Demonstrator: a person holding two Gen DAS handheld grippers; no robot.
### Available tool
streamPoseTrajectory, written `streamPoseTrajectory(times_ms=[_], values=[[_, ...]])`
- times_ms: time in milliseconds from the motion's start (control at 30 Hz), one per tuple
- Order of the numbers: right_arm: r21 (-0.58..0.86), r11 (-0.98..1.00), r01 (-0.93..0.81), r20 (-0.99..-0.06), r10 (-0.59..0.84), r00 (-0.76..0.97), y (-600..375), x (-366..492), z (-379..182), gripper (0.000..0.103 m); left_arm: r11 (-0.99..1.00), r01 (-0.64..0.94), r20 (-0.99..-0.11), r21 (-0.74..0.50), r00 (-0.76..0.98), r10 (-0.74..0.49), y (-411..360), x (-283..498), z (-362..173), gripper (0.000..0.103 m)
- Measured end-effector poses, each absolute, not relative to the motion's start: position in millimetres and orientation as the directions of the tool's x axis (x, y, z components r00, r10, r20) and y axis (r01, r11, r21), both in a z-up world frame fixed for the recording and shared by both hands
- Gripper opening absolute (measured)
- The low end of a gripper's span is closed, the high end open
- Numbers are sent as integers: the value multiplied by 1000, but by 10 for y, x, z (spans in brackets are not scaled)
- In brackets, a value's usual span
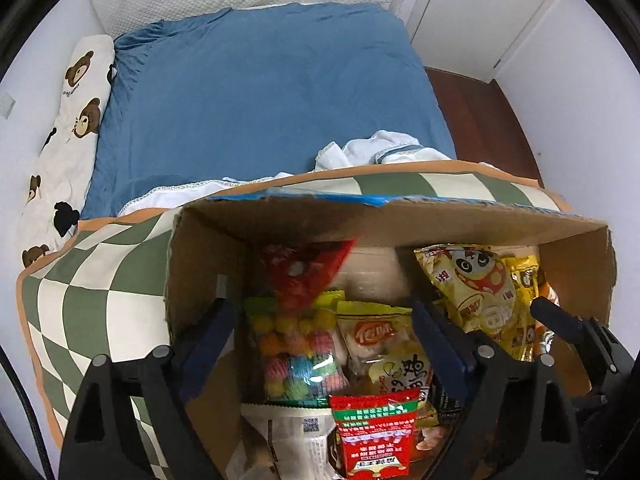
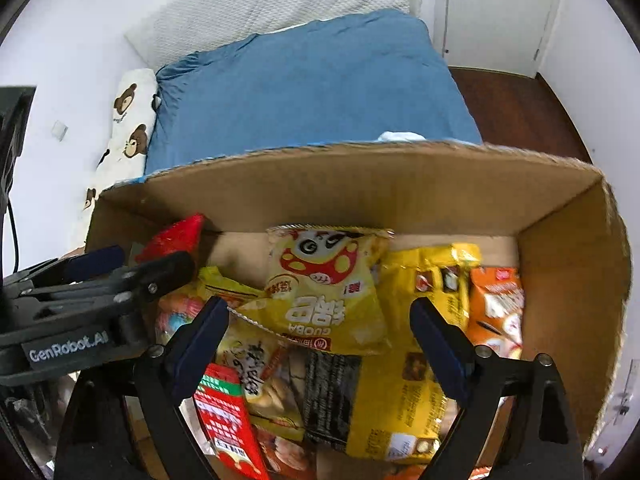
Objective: Organize snacks
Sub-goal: 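Carry both bags into the cardboard box and open both tools, then lift both tools out of the box back over the mat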
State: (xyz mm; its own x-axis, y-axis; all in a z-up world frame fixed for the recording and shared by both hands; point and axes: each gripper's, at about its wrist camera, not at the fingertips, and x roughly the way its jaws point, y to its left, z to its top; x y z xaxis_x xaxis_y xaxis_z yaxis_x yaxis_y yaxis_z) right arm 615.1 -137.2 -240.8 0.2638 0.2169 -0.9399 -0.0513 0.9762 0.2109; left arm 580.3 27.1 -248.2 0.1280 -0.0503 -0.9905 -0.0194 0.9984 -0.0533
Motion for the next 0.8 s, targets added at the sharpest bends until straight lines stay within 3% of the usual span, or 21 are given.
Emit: streamPoseTrajectory(times_ms=[800], values=[[124,992,-17,-906,120,407,-1809,5106,-1777,95,1000,-20,-936,24,350,30,37,4870,-1803,91]])
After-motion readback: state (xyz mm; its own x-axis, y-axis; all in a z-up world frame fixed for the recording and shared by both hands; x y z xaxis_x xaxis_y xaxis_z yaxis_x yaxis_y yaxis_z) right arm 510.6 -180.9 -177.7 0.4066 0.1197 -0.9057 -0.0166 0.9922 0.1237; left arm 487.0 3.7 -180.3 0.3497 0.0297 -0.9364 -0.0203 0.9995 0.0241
